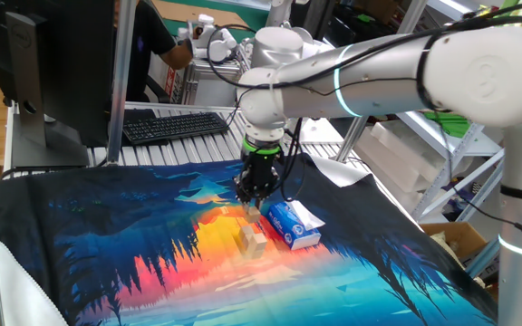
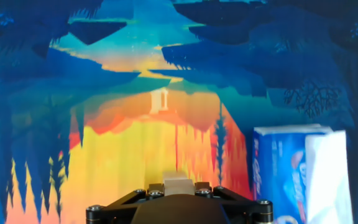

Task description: Stack the blocks in a vertical line of five

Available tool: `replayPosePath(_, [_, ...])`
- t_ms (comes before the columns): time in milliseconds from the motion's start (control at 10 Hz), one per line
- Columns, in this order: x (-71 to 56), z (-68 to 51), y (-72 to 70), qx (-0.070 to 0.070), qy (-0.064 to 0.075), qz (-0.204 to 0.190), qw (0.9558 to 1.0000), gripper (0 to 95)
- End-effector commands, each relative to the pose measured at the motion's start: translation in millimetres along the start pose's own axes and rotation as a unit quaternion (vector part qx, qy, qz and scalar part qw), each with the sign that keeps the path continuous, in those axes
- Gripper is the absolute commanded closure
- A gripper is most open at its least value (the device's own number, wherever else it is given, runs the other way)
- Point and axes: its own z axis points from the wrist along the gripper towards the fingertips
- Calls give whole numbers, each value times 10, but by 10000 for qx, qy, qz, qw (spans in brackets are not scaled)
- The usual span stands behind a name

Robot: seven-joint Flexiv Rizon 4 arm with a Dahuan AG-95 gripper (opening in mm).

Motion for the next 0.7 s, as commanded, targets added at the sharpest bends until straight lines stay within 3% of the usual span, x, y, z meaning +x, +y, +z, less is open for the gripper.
replayPosePath(100, [70,-44,4,11,36,-8,10000,950])
replayPosePath(700, [376,29,35,-12,-20,26,10000,950])
